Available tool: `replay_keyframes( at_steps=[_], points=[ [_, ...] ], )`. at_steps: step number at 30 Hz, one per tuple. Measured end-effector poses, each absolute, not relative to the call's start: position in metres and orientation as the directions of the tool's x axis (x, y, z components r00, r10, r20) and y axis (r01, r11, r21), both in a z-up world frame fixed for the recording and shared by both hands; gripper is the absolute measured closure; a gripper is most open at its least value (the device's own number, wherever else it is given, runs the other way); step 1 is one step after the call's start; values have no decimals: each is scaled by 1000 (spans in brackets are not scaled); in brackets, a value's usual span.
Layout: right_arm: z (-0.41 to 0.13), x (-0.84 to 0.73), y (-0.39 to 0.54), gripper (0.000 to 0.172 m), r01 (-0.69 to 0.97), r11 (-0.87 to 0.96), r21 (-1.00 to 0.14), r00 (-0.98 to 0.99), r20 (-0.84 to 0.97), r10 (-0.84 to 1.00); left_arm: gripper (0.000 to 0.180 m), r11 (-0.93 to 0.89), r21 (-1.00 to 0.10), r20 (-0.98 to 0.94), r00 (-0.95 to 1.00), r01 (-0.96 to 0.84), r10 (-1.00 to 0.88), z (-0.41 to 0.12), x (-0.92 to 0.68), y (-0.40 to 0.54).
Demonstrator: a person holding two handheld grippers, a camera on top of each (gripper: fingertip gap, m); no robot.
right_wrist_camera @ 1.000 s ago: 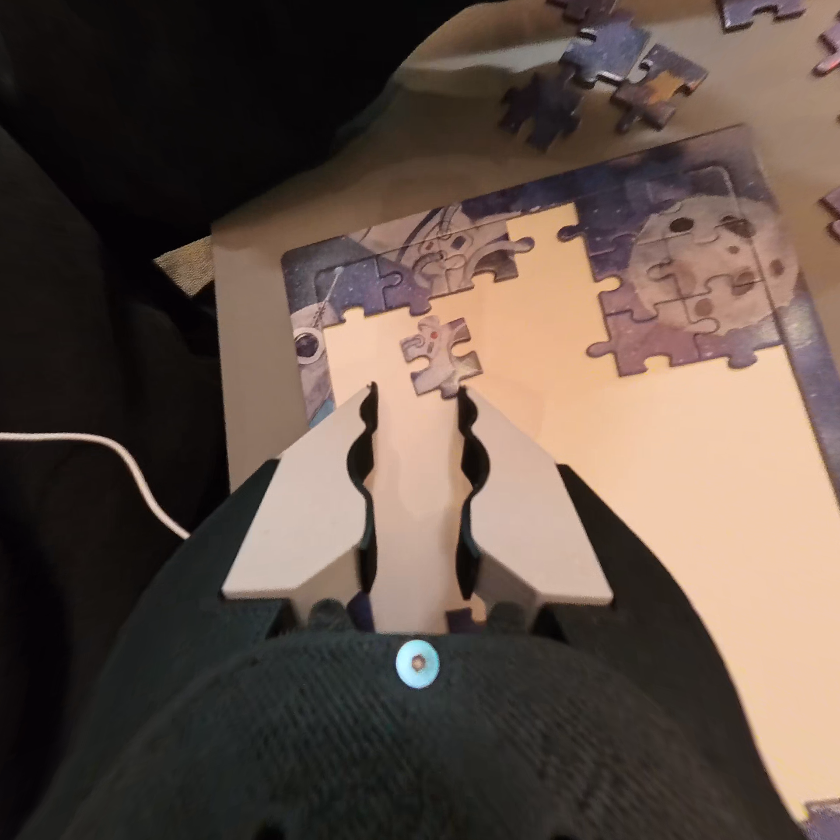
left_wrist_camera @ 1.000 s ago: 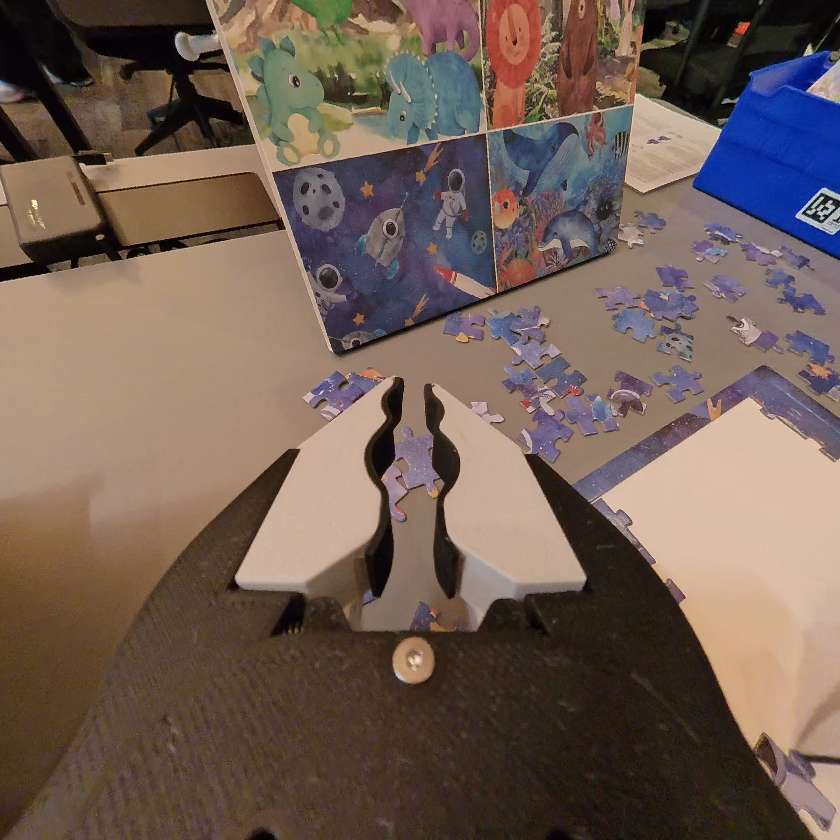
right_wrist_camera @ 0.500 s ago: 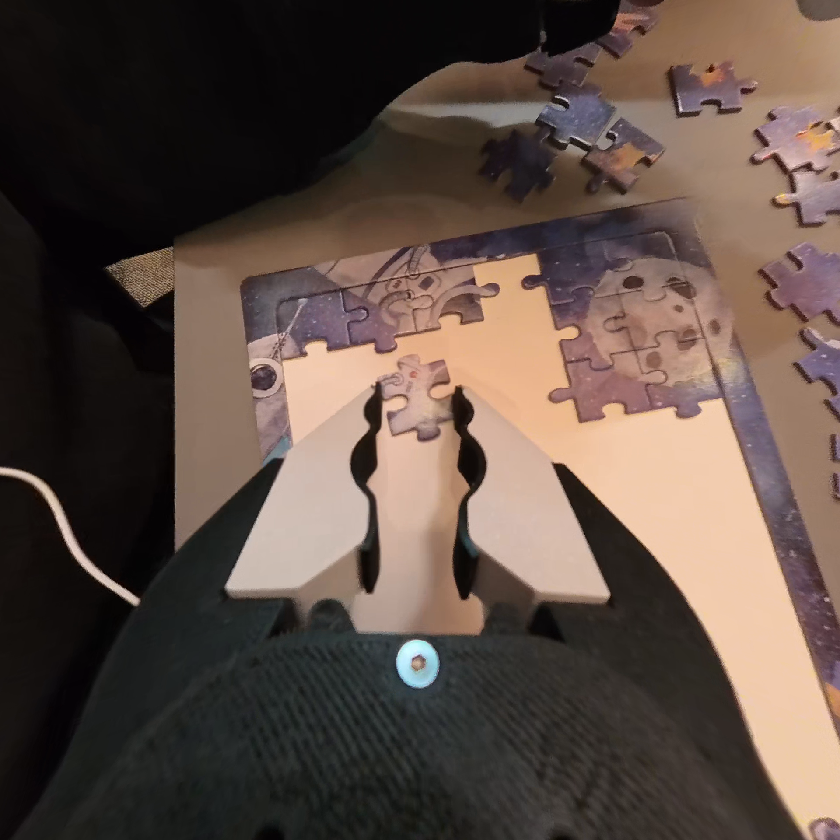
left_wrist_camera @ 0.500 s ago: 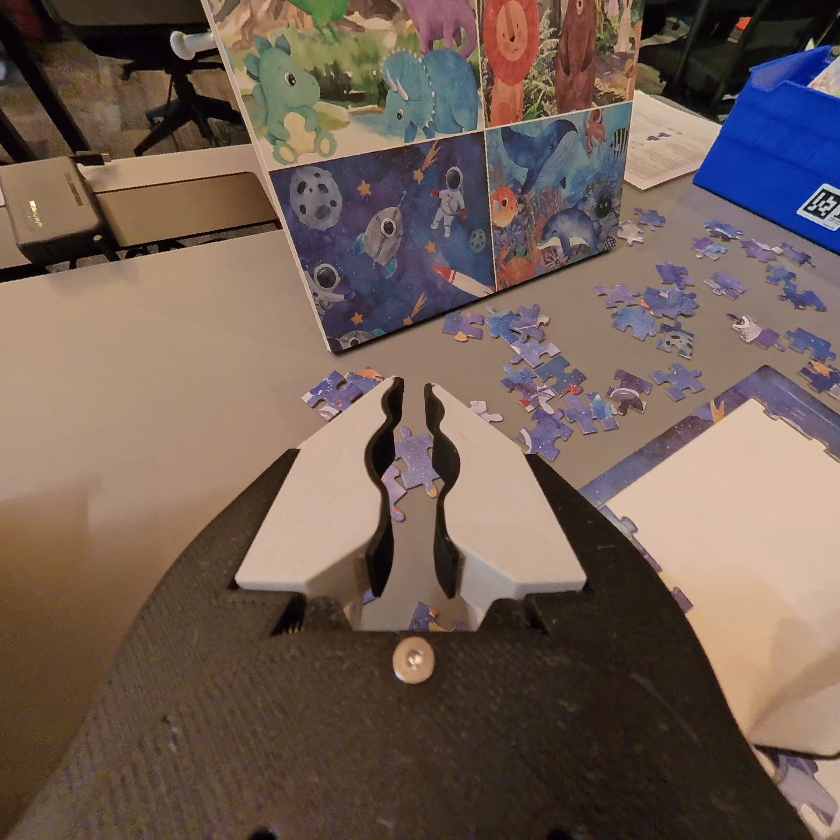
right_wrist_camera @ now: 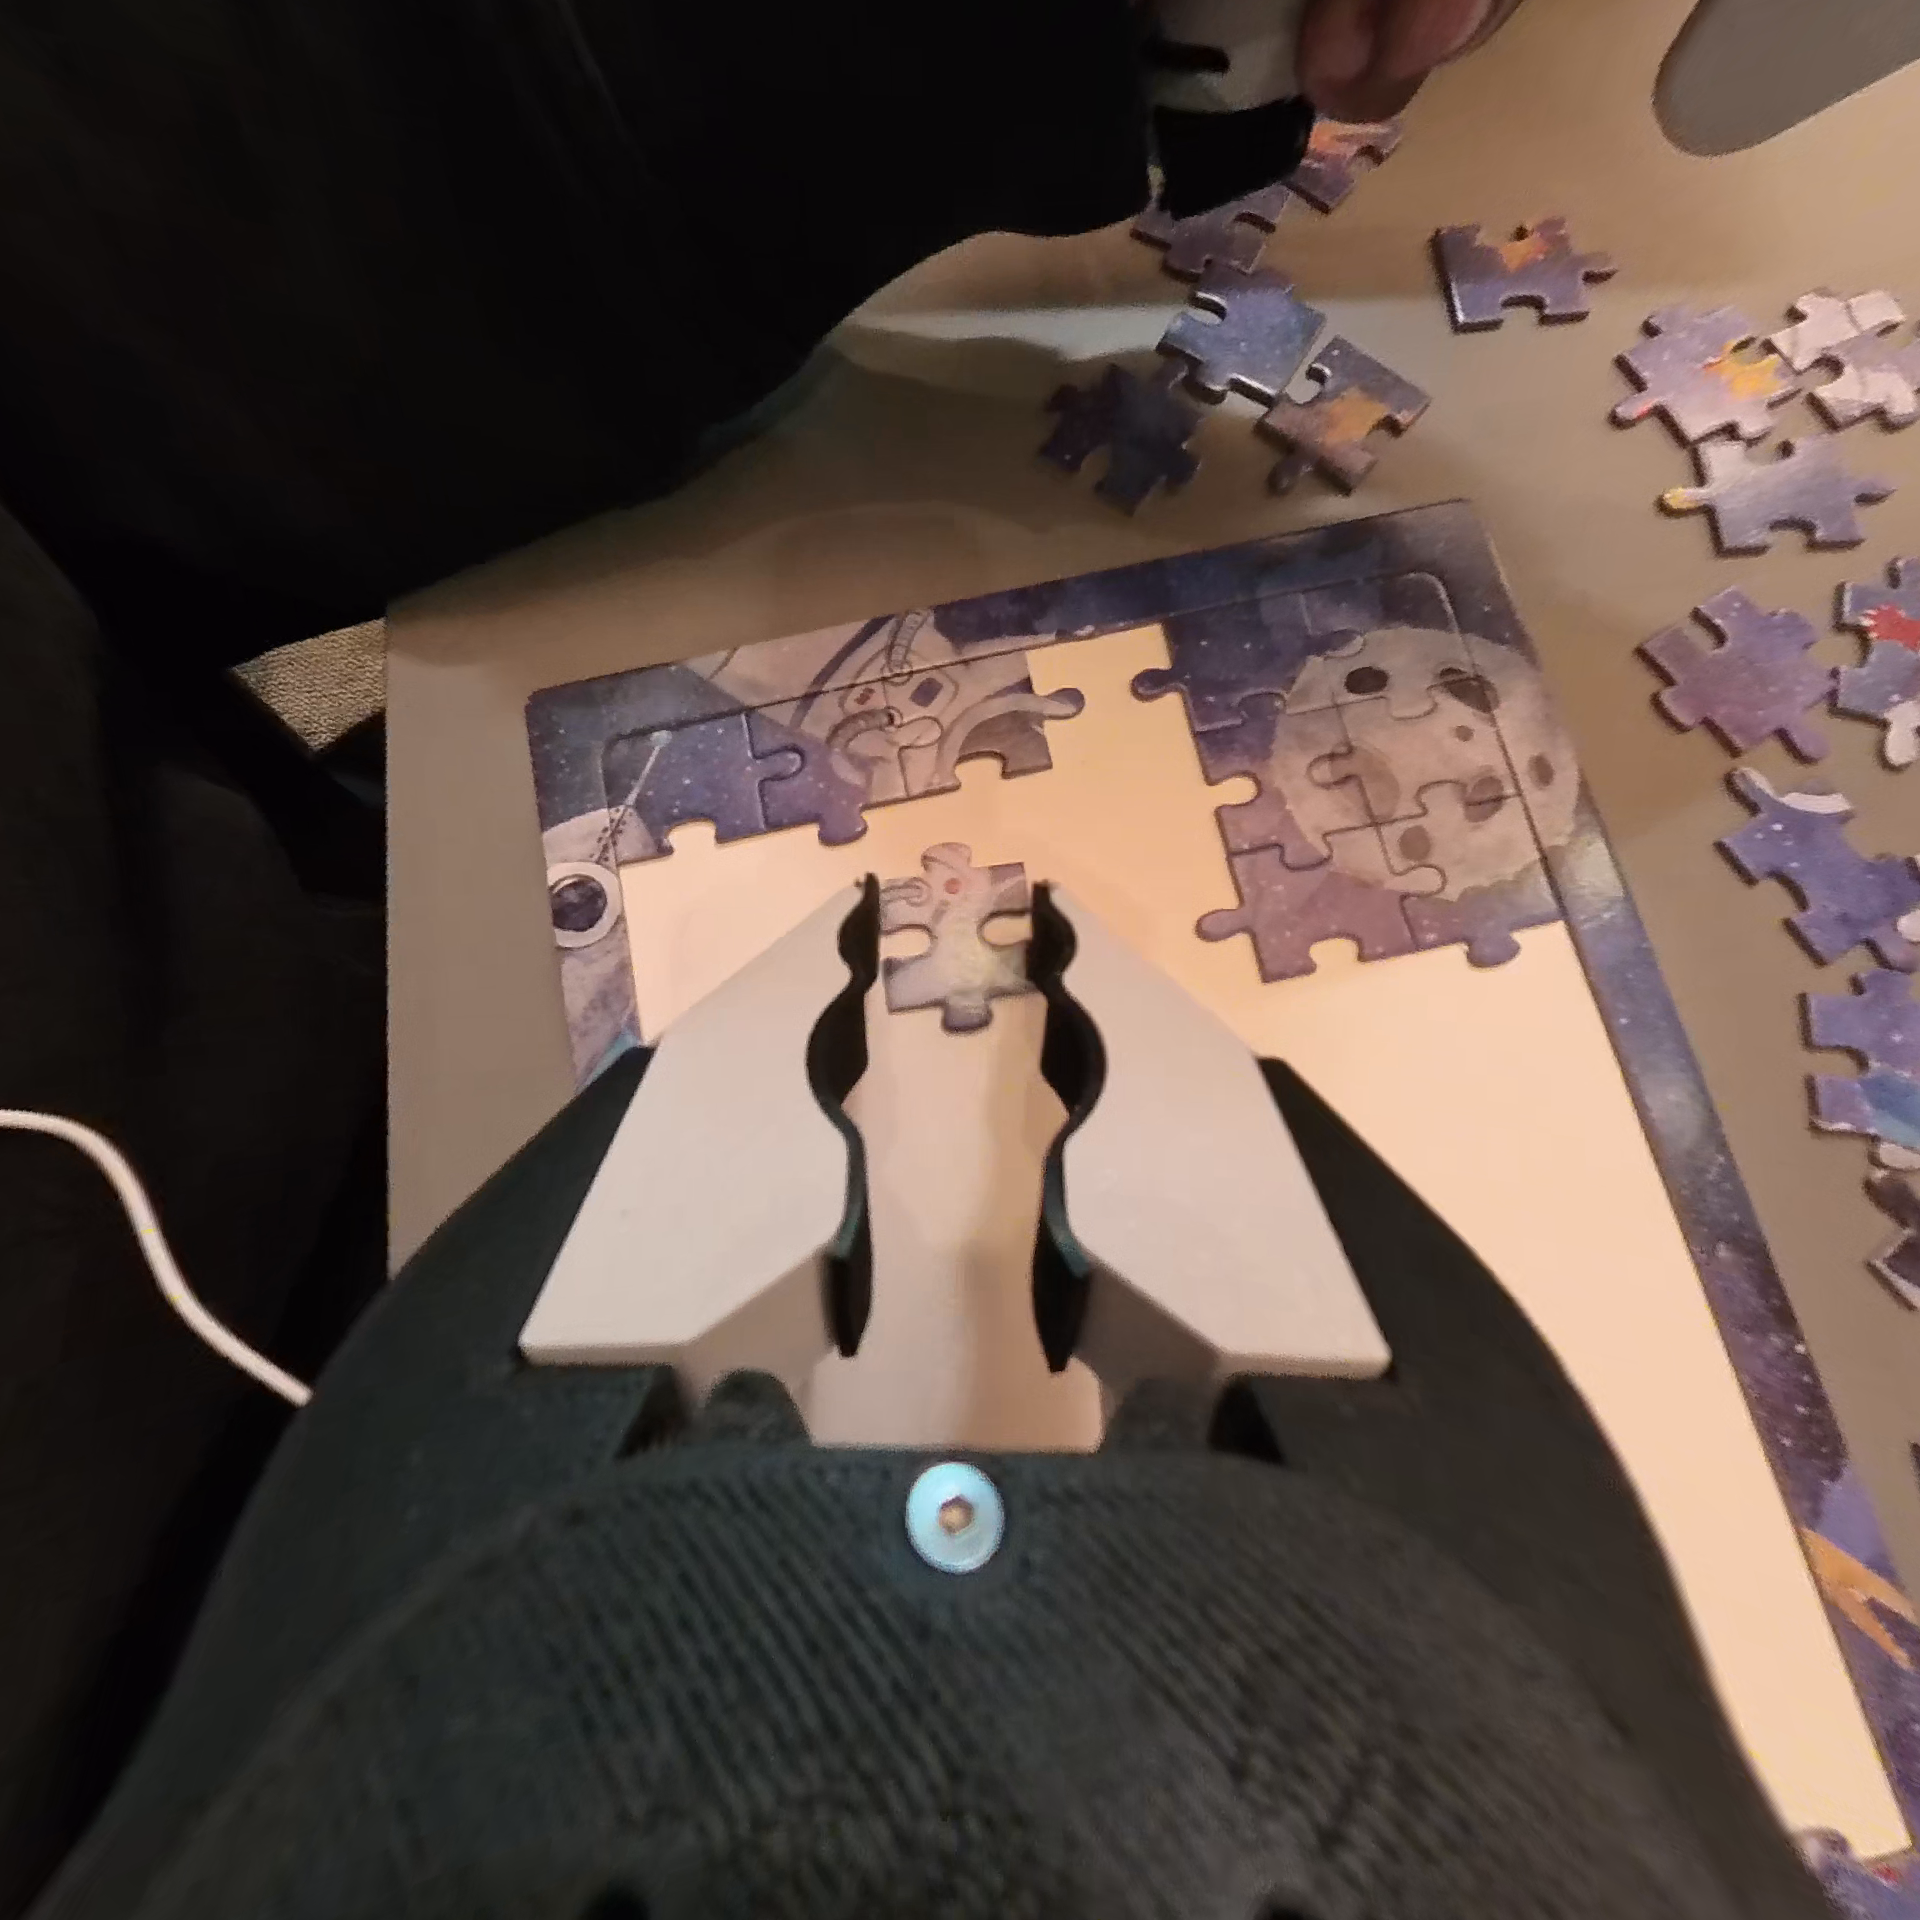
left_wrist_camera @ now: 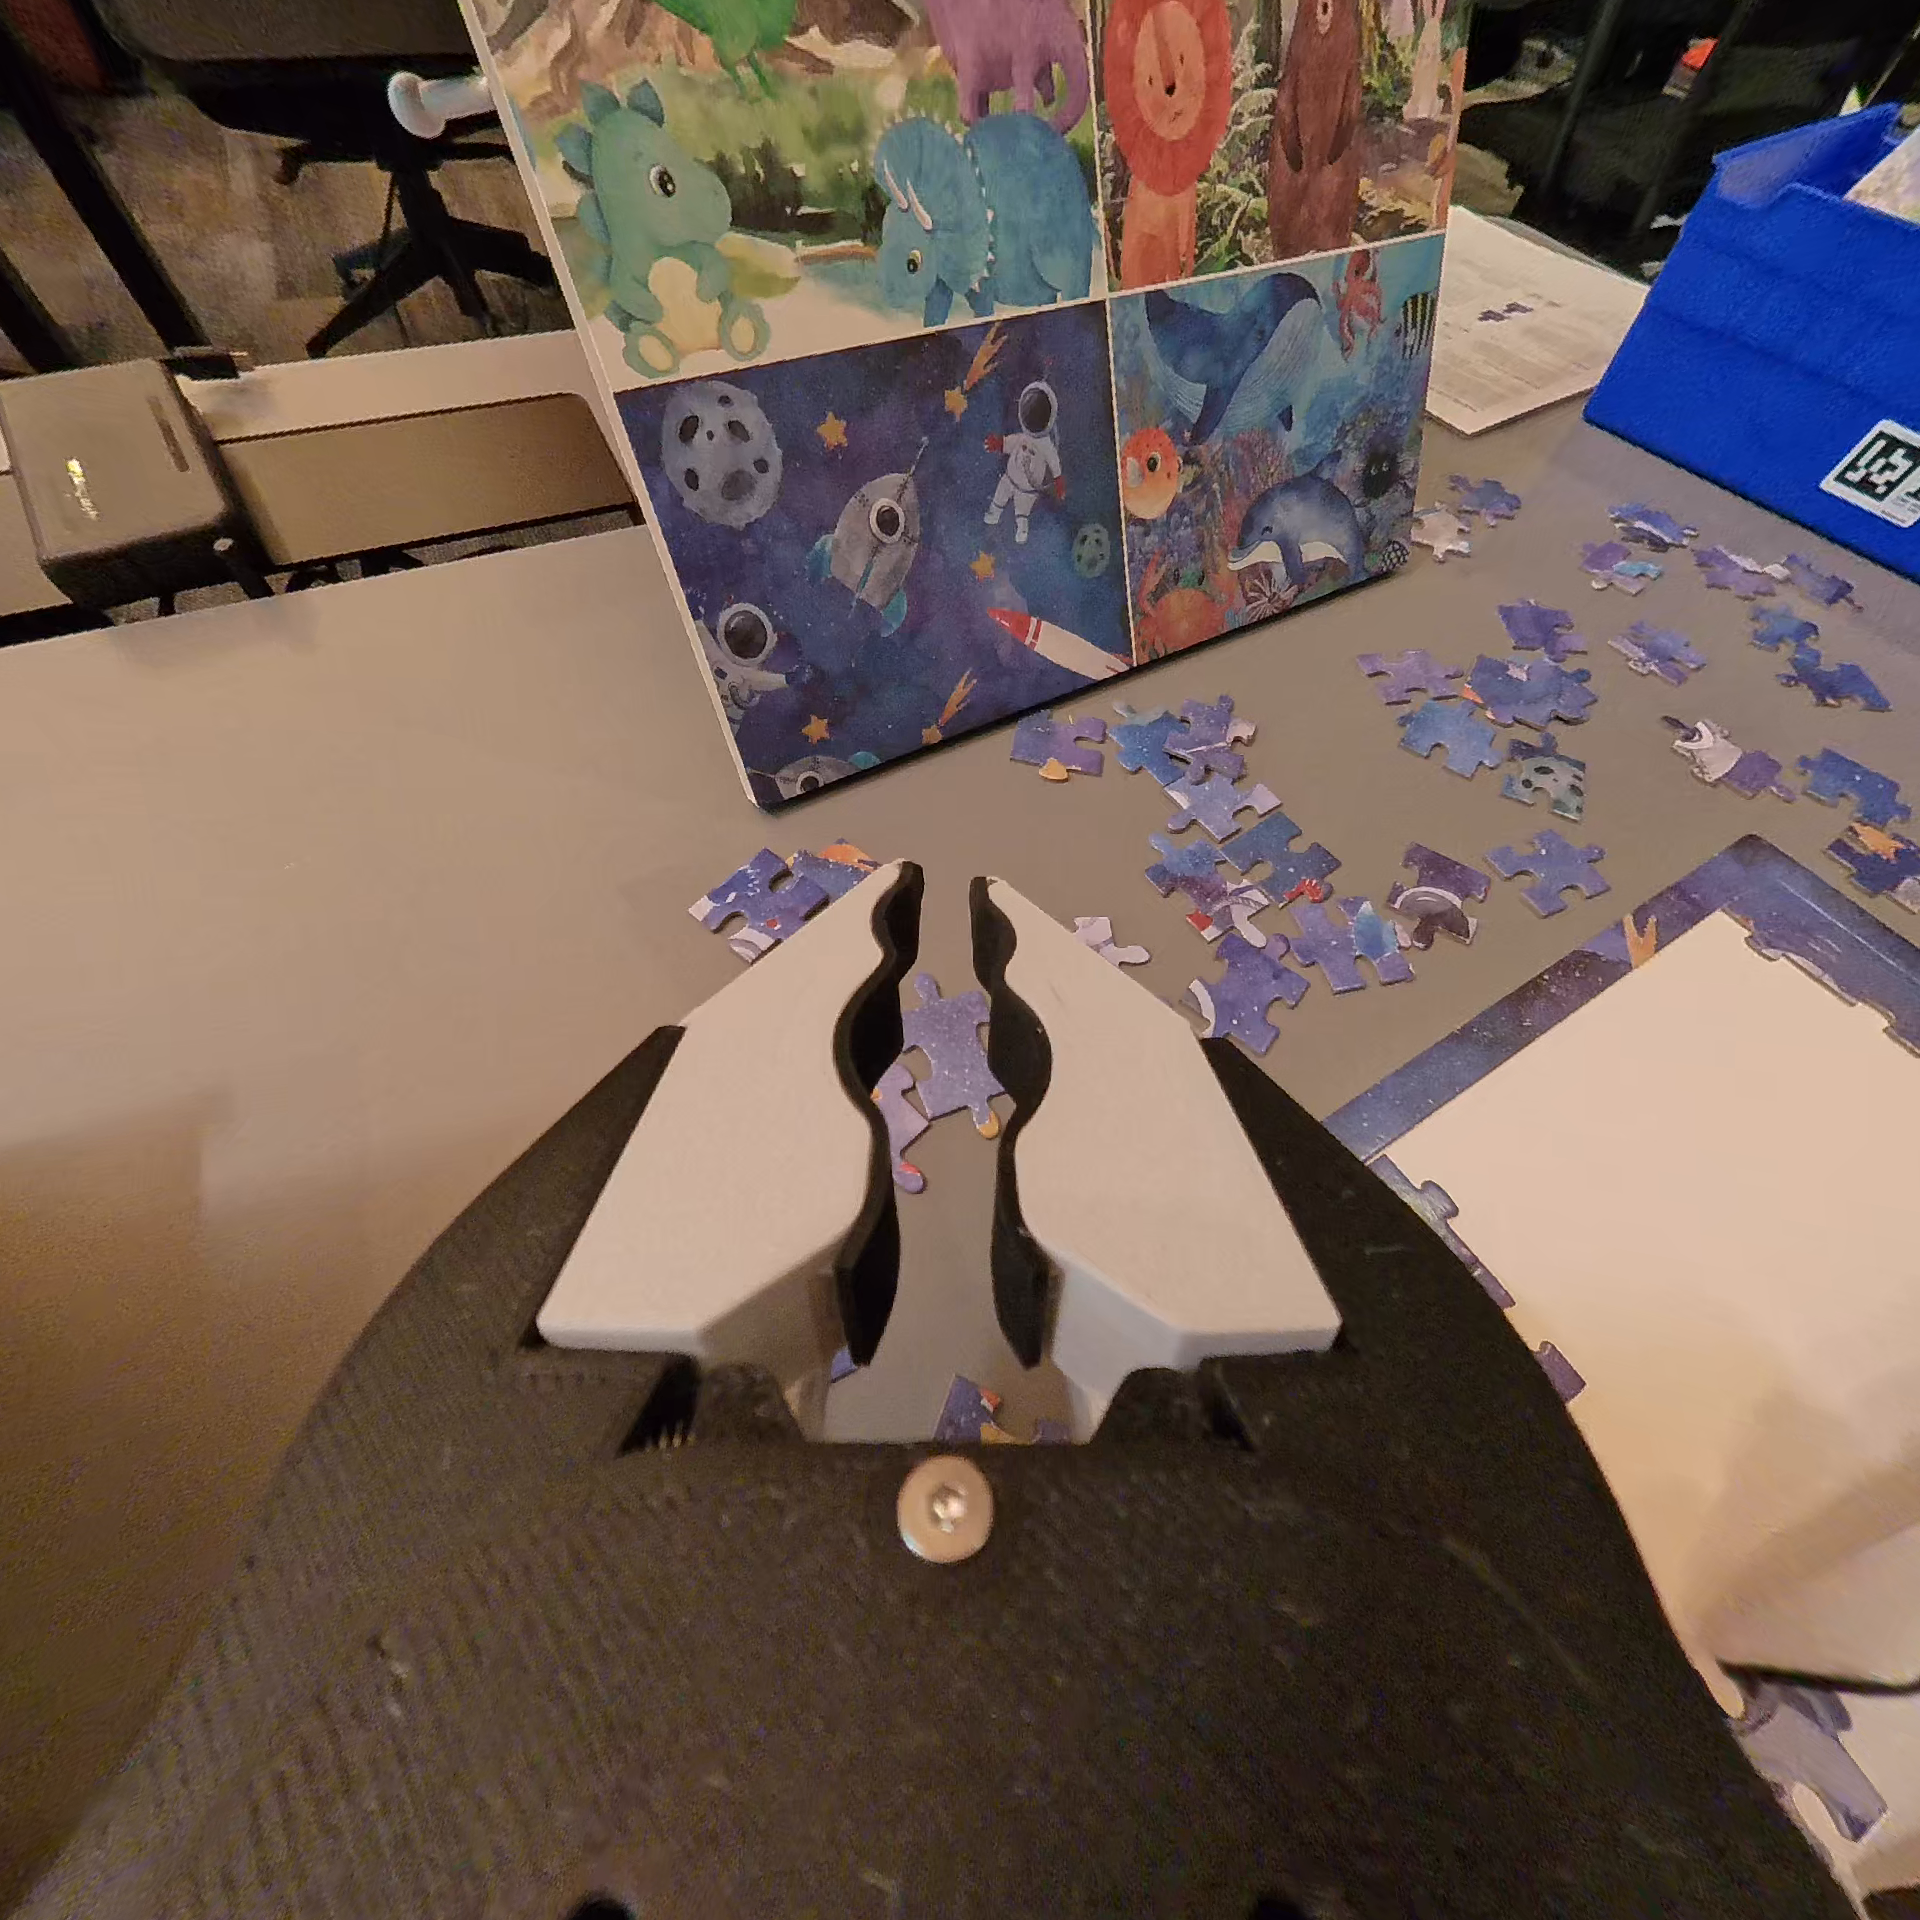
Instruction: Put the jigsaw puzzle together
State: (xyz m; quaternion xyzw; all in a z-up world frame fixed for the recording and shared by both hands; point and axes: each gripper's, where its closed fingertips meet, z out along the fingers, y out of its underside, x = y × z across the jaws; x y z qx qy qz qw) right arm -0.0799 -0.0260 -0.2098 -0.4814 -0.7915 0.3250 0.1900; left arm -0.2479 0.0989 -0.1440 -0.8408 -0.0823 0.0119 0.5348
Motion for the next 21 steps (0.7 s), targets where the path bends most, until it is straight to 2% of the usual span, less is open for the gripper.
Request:
replay_keyframes(
  at_steps=[4,9,21],
  points=[
    [-214,-84,-28,135,646,323,-692,-470,-27,882,173,-414,-901,69,986,127,152,-144,-248,99],
    [-220,-82,-28,143,661,356,-661,-483,-12,875,173,-413,-902,70,986,128,153,-144,-248,99],
    [-209,-92,-25,144,629,386,-675,-512,14,859,173,-411,-903,72,986,129,152,-143,-249,98]
  ],
)
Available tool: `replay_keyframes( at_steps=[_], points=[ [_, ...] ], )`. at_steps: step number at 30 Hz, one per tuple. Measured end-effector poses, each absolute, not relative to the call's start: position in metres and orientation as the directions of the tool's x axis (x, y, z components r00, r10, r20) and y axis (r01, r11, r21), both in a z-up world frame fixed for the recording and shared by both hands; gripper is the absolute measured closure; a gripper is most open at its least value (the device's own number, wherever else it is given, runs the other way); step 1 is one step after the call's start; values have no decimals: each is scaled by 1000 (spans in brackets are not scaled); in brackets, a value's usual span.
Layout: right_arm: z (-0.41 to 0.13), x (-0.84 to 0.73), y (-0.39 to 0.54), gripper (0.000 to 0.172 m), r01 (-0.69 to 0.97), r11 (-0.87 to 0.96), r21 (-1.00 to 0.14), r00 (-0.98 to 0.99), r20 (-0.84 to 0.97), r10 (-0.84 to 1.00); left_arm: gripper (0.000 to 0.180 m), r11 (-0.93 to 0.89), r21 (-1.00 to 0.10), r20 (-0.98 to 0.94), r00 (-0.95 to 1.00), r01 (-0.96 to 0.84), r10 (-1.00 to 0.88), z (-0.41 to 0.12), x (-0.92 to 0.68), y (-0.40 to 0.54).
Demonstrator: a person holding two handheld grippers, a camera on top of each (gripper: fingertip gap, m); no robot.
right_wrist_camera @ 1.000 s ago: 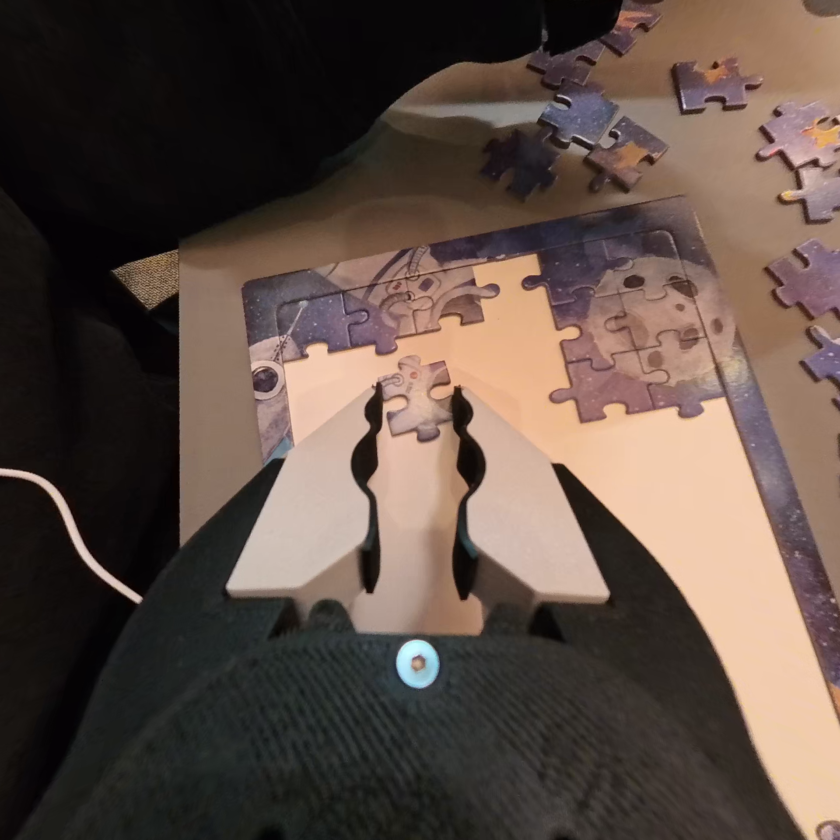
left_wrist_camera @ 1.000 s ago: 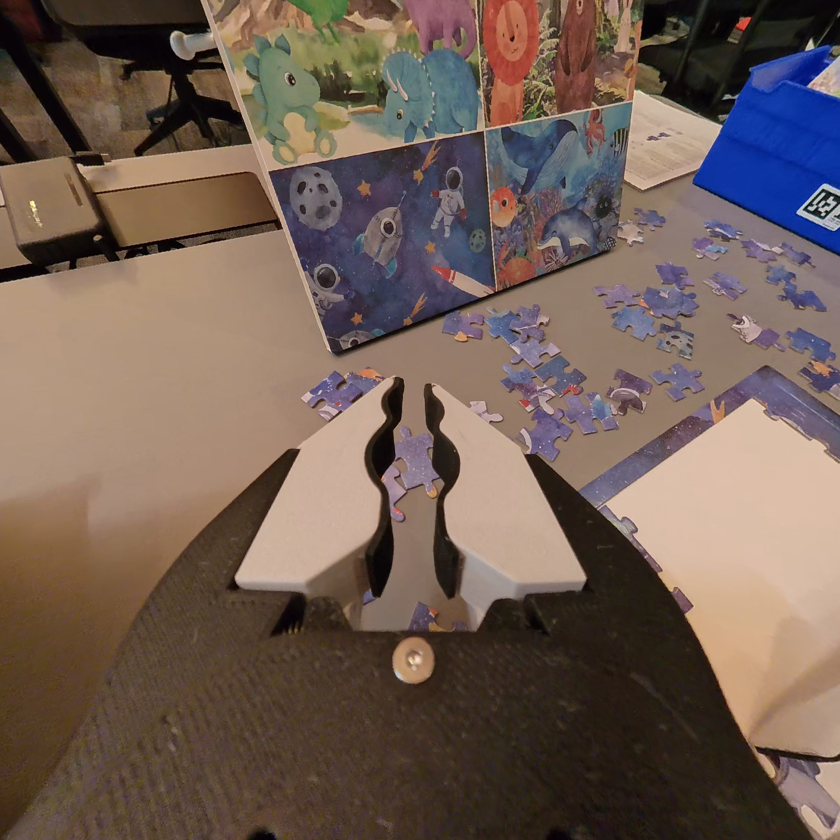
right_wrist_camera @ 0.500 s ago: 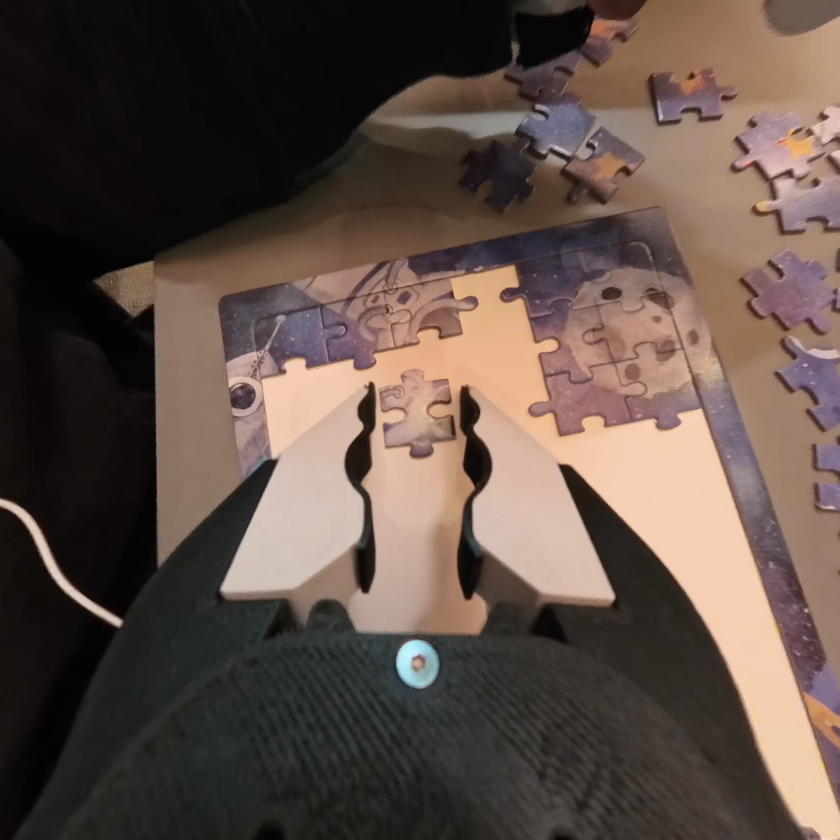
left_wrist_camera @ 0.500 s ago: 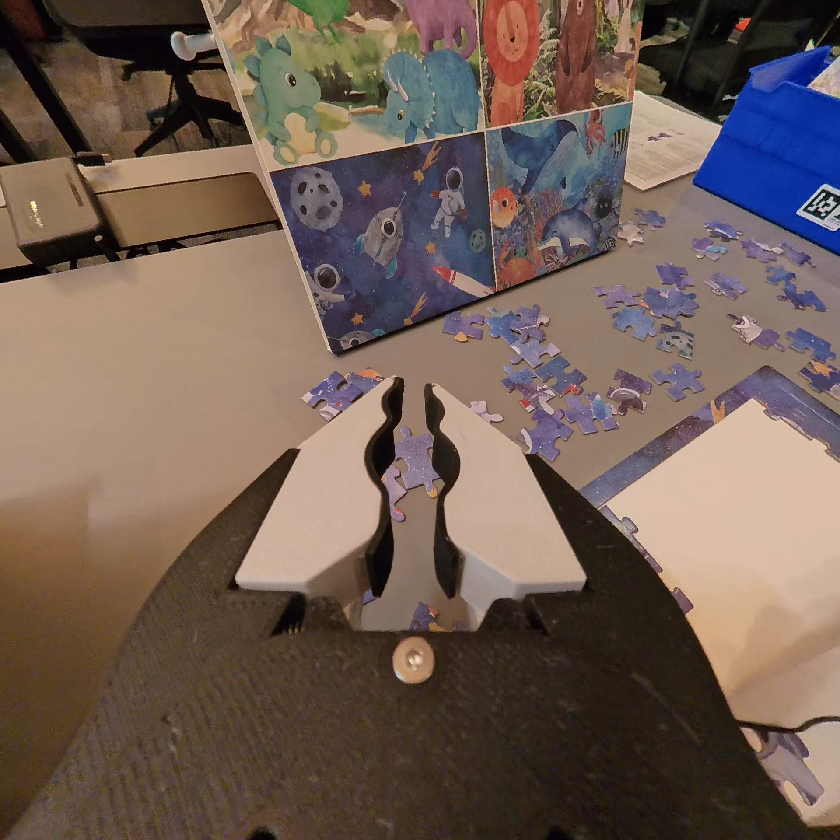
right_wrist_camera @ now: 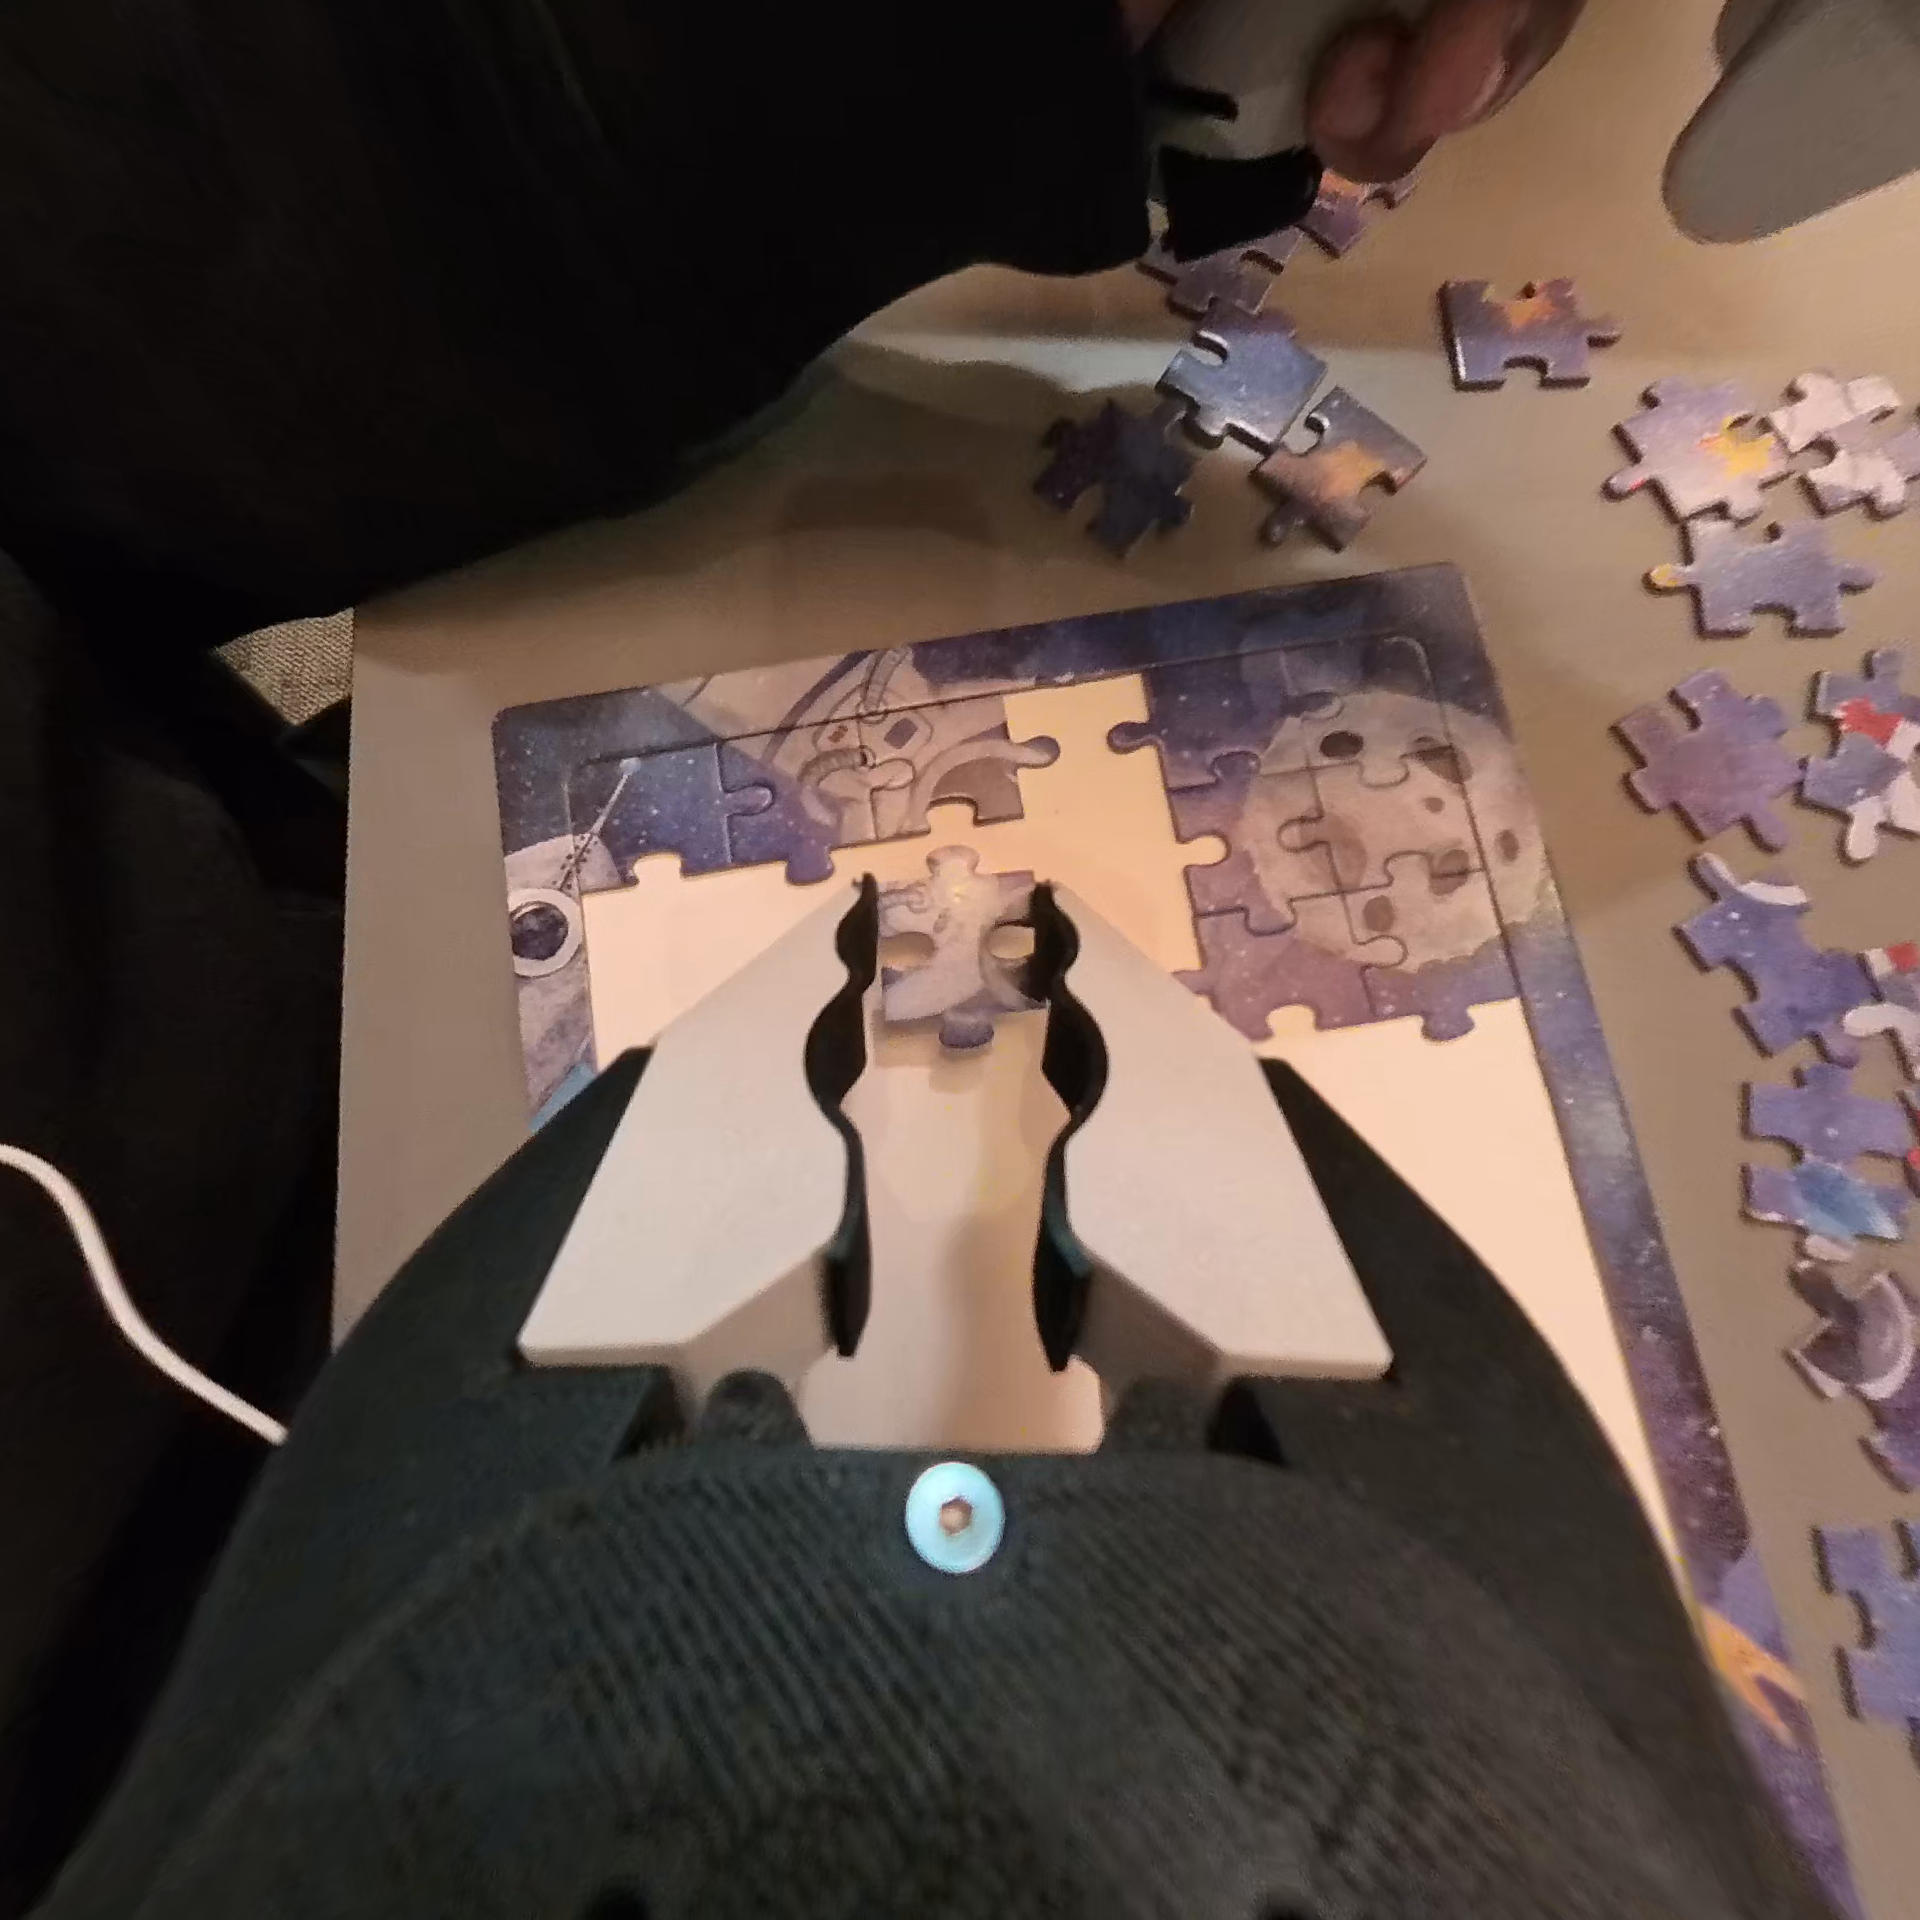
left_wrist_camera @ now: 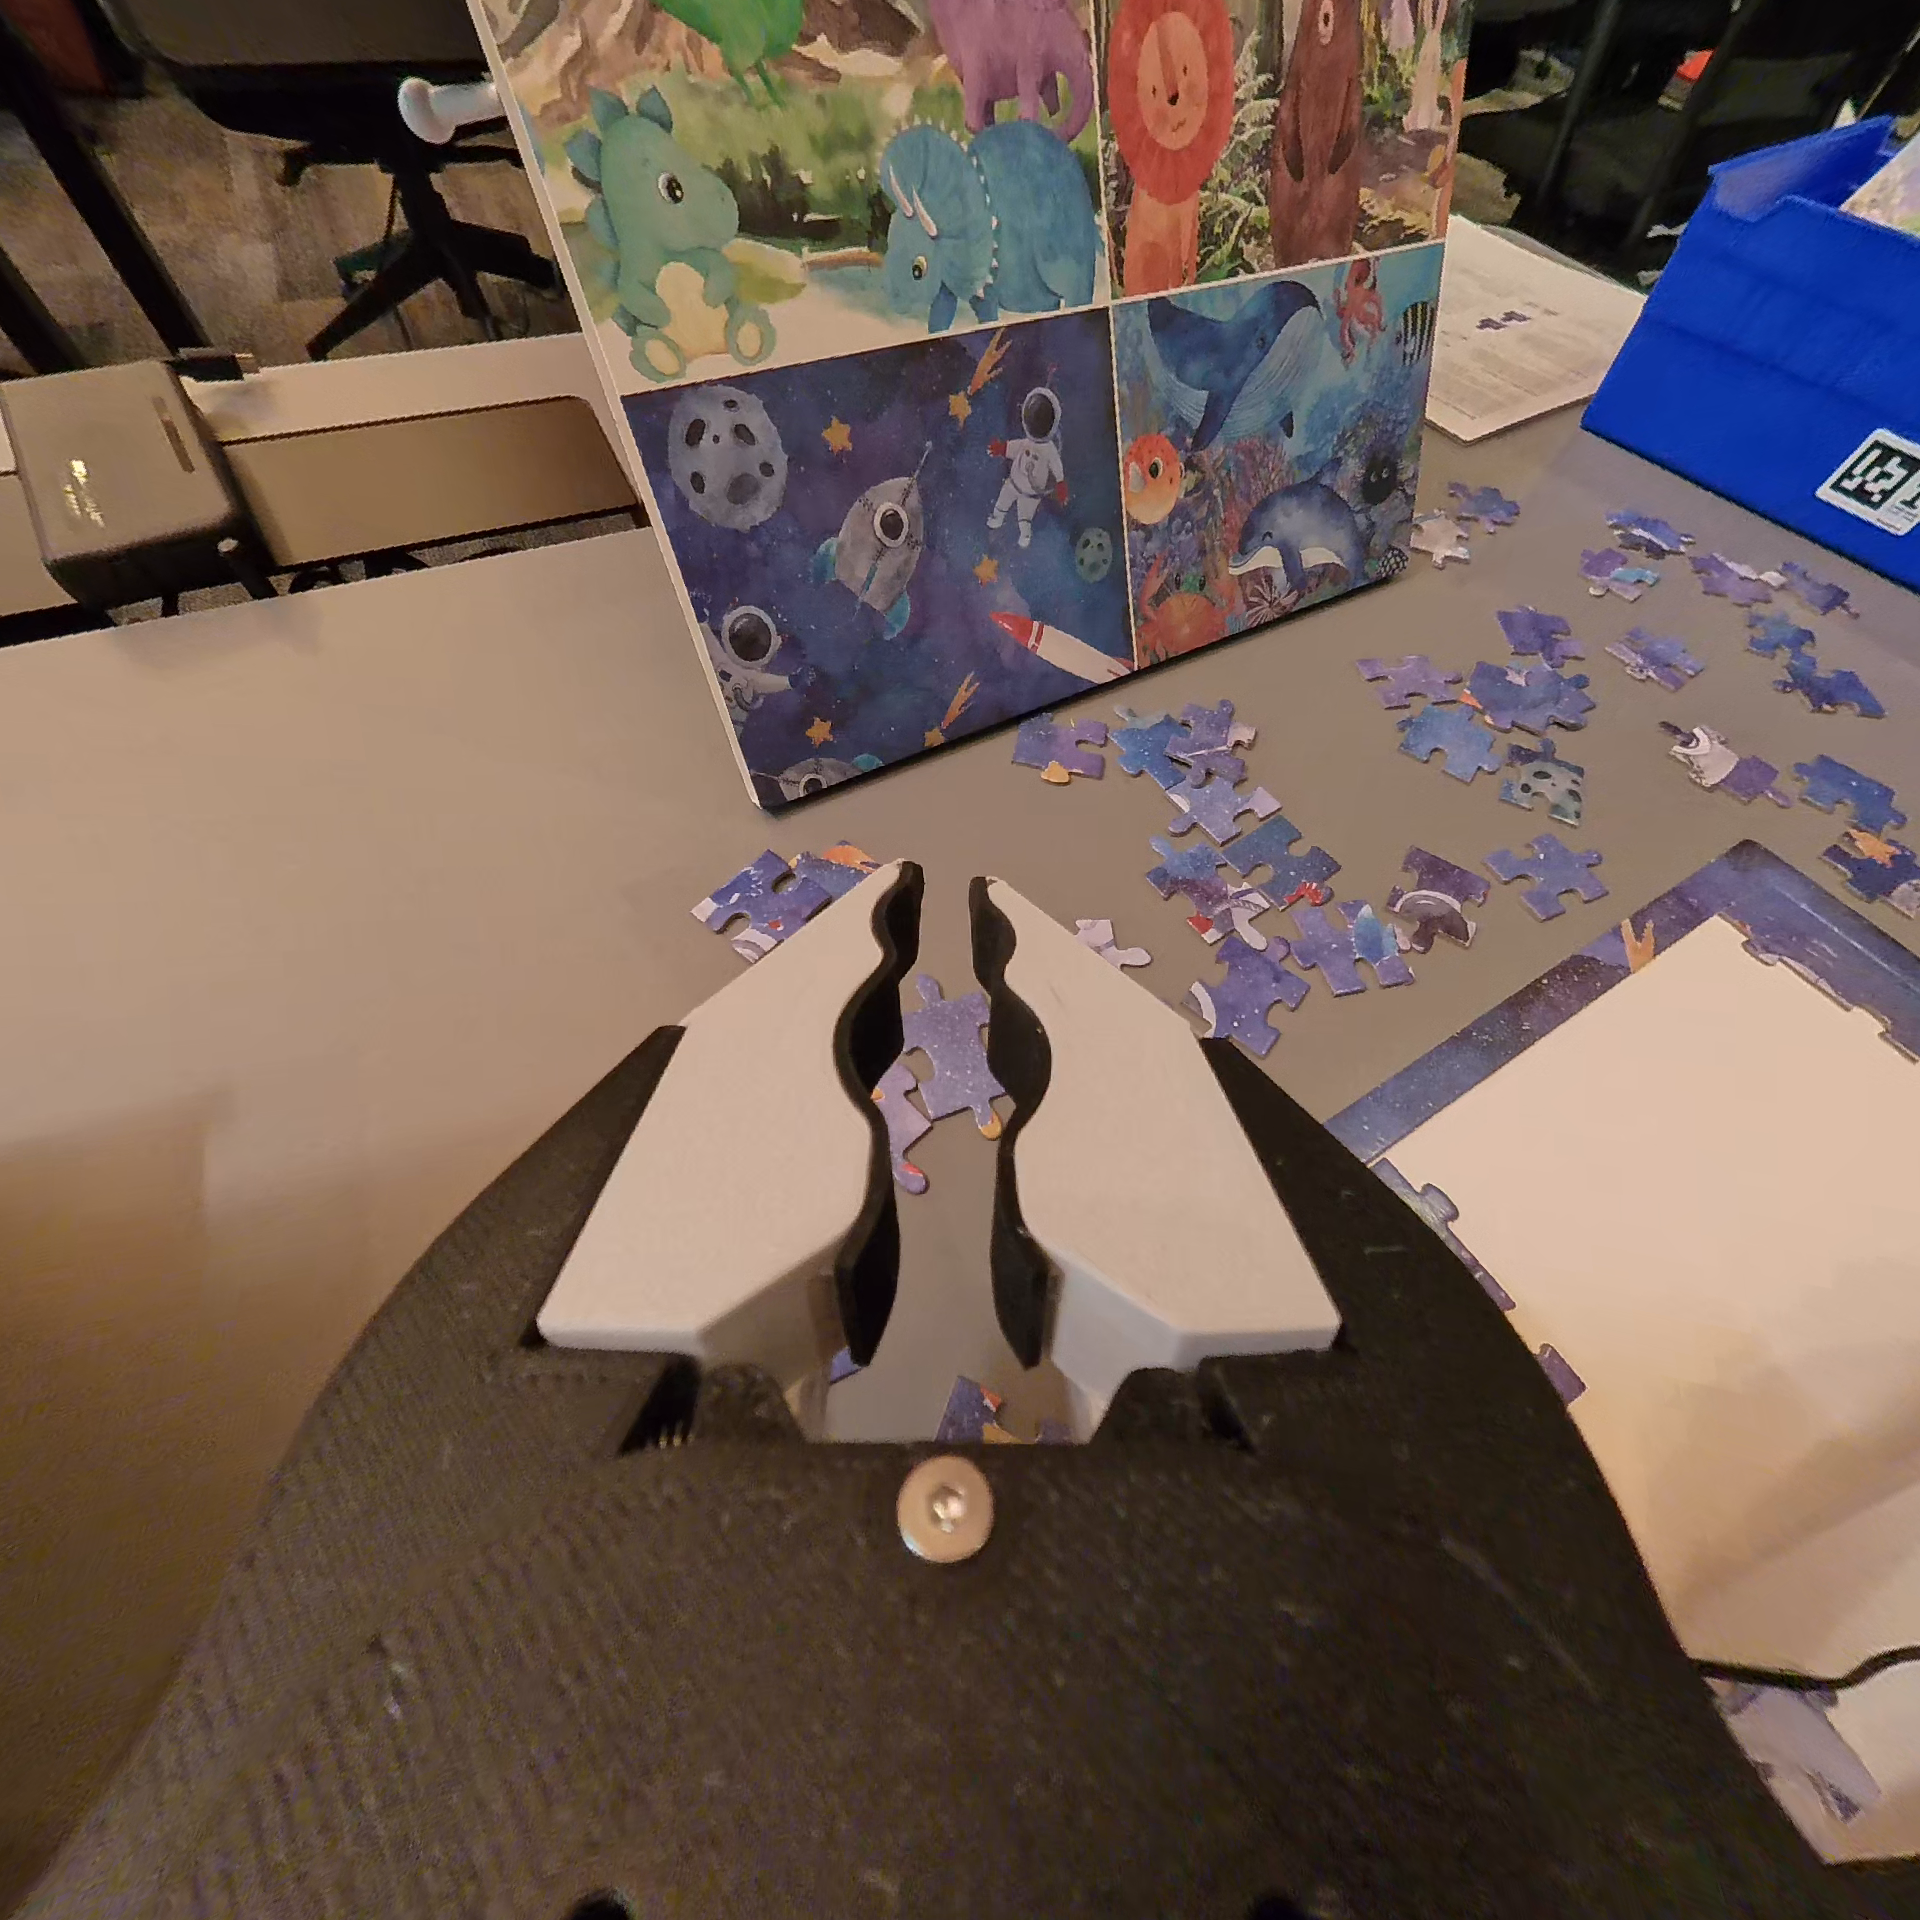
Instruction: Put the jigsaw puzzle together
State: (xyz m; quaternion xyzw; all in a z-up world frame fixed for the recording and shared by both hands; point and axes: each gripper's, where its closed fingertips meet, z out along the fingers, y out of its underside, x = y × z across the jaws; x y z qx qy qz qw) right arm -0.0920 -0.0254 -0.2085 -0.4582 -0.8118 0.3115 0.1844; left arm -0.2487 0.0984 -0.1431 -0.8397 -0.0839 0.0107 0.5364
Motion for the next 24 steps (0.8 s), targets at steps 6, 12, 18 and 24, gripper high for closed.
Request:
replay_keyframes(
  at_steps=[6,12,18,24],
  points=[
    [-214,-103,-30,144,614,473,-632,-596,22,803,173,-410,-902,73,985,131,154,-143,-250,98],
    [-217,-103,-31,143,618,506,-602,-624,17,781,173,-404,-905,78,985,135,154,-141,-251,98],
    [-217,-103,-33,143,615,508,-603,-630,12,777,173,-407,-904,76,985,133,154,-142,-250,98],
    [-218,-103,-32,143,612,512,-603,-630,19,776,173,-409,-903,74,985,132,154,-143,-250,98]
  ],
)
